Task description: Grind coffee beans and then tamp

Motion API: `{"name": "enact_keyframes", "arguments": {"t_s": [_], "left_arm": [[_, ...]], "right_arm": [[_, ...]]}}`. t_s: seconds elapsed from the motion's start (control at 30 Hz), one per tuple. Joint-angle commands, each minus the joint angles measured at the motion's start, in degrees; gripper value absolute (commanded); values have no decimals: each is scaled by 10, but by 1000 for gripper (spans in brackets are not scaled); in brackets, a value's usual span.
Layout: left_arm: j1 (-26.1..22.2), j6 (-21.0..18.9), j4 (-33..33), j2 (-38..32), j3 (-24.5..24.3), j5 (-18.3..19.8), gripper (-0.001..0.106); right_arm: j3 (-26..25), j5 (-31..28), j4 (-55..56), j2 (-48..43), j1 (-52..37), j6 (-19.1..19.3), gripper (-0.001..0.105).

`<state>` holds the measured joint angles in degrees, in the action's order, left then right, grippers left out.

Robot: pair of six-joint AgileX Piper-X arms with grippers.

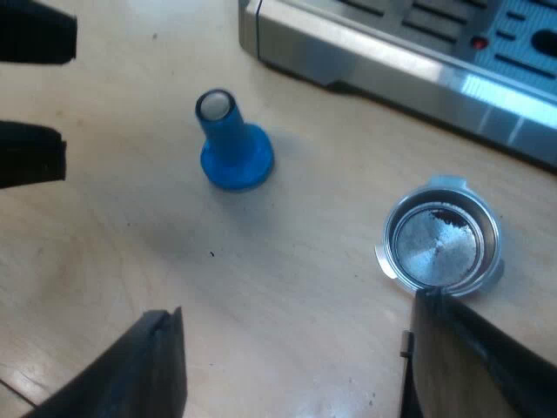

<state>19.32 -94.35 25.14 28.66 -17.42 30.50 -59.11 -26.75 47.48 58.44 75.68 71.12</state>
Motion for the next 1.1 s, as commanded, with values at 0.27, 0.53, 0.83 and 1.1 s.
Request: {"name": "enact_keyframes", "arguments": {"t_s": [0.27, 0.53, 0.83, 1.1], "left_arm": [[3, 0, -22, 1, -1, -68, 63], [3, 0, -38, 1, 14, -89, 63], [3, 0, -69, 47, 16, -89, 63], [18, -3, -120, 129, 16, -88, 63]], "right_arm": [[-6, -9, -19, -5, 0, 11, 59], [-6, -9, -19, -5, 0, 11, 59], [-6, -9, -23, -5, 0, 11, 59], [-6, -9, -23, -5, 0, 11, 59]]}}
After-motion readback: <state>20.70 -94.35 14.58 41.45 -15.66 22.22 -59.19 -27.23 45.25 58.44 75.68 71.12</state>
